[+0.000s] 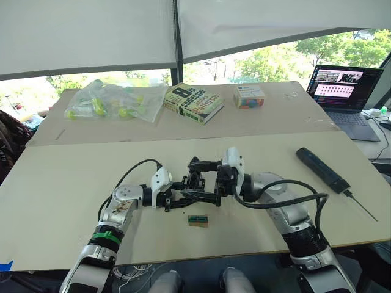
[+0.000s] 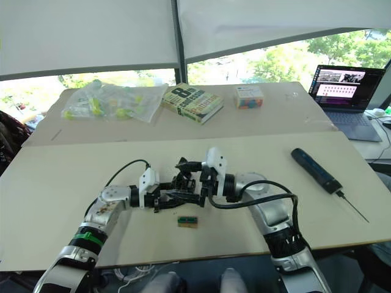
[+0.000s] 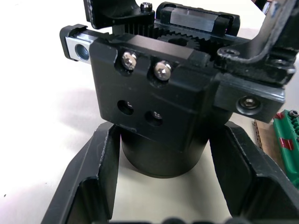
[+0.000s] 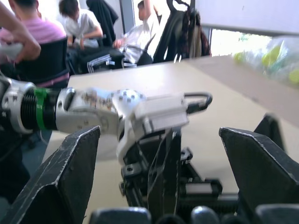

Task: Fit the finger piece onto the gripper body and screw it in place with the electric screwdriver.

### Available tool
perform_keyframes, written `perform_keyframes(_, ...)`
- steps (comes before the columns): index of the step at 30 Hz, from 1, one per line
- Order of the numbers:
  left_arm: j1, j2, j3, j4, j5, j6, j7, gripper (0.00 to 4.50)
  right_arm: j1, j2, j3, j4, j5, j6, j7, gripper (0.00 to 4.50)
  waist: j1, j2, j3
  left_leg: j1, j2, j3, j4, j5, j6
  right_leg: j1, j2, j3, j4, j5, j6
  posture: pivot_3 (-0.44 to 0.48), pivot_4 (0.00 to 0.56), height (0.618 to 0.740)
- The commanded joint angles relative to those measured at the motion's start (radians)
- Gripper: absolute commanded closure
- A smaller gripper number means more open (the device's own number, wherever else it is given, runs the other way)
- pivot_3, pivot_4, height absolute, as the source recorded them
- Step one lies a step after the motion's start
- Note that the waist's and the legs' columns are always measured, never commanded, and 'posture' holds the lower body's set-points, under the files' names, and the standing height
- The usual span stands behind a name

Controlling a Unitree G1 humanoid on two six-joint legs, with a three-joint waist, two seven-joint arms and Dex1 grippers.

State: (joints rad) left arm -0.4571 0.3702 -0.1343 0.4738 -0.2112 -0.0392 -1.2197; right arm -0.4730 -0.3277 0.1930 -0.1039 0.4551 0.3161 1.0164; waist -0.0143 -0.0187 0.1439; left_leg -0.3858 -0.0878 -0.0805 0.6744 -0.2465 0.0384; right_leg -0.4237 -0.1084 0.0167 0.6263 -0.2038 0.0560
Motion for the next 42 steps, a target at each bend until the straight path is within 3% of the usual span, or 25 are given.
perform_keyframes(1, 0.019, 0.005, 0.003, -0.008, -0.007, 0.024, 0.006, 0.39, -0.015, 0.001, -0.047, -0.054, 0.046, -0.037, 0.025, 0.00, 0.000, 0.000, 0.000, 0.000, 0.000, 0.000, 0.000, 0.000, 0.000, 0.000, 0.000, 0.000, 0.000, 0.000, 0.000, 0.000, 0.150, 0.740)
perform_keyframes(2, 0.020, 0.008, 0.007, -0.009, -0.010, 0.028, 0.007, 0.06, -0.018, -0.004, -0.058, -0.067, 0.056, -0.036, 0.030, 0.00, 0.000, 0.000, 0.000, 0.000, 0.000, 0.000, 0.000, 0.000, 0.000, 0.000, 0.000, 0.000, 0.000, 0.000, 0.000, 0.000, 0.150, 0.740)
perform_keyframes(12, 0.111, 0.103, 0.072, -0.121, -0.082, 0.092, -0.009, 0.06, 0.019, -0.123, -0.194, -0.197, 0.140, 0.011, 0.006, 0.00, -0.003, 0.001, 0.000, 0.000, 0.001, 0.000, -0.002, 0.000, 0.000, -0.001, 0.000, 0.000, 0.000, 0.000, 0.000, 0.000, 0.150, 0.740)
perform_keyframes(17, 0.205, 0.212, 0.179, -0.217, -0.172, 0.116, -0.045, 0.06, 0.162, -0.245, -0.349, -0.250, 0.151, 0.022, -0.040, 0.00, 0.002, 0.000, 0.002, 0.000, 0.002, 0.000, -0.004, 0.000, 0.000, -0.001, 0.000, 0.000, -0.002, 0.000, -0.001, 0.000, 0.150, 0.740)
perform_keyframes(23, 0.305, 0.287, 0.341, -0.415, -0.311, 0.142, -0.037, 0.06, 0.459, -0.344, -0.618, -0.204, 0.075, -0.096, -0.069, 0.00, 0.026, 0.002, 0.008, -0.003, 0.001, 0.000, -0.005, 0.000, 0.000, -0.002, -0.003, -0.001, -0.005, -0.001, 0.000, 0.000, 0.150, 0.740)
perform_keyframes(30, 0.327, 0.328, 0.432, -0.619, -0.454, 0.277, 0.023, 0.06, 0.785, -0.282, -0.912, -0.109, 0.021, -0.236, -0.144, 0.00, 0.029, 0.007, 0.011, -0.002, 0.001, 0.001, -0.005, -0.001, 0.001, 0.001, -0.003, 0.000, -0.009, 0.000, 0.001, 0.000, 0.150, 0.740)
perform_keyframes(35, 0.324, 0.334, 0.425, -0.705, -0.506, 0.345, 0.051, 0.06, 0.936, -0.179, -0.989, -0.090, 0.015, -0.289, -0.209, 0.00, 0.023, 0.008, 0.011, -0.001, 0.005, 0.001, -0.006, -0.001, 0.001, 0.002, -0.001, 0.000, -0.009, -0.001, 0.001, 0.000, 0.150, 0.740)
perform_keyframes(38, 0.326, 0.332, 0.413, -0.742, -0.528, 0.373, 0.053, 0.06, 0.945, -0.154, -0.985, -0.118, 0.034, -0.256, -0.272, 0.00, 0.014, 0.009, 0.011, -0.001, 0.008, 0.003, -0.006, -0.001, 0.001, 0.002, 0.000, 0.001, -0.010, -0.003, 0.004, 0.000, 0.150, 0.740)
perform_keyframes(42, 0.323, 0.331, 0.400, -0.768, -0.543, 0.401, 0.056, 0.06, 0.858, -0.232, -0.959, -0.113, 0.054, -0.164, -0.320, 0.00, 0.000, 0.009, 0.012, 0.000, 0.012, 0.007, -0.006, -0.001, 0.001, 0.003, 0.002, 0.003, -0.012, -0.004, 0.006, 0.000, 0.150, 0.740)
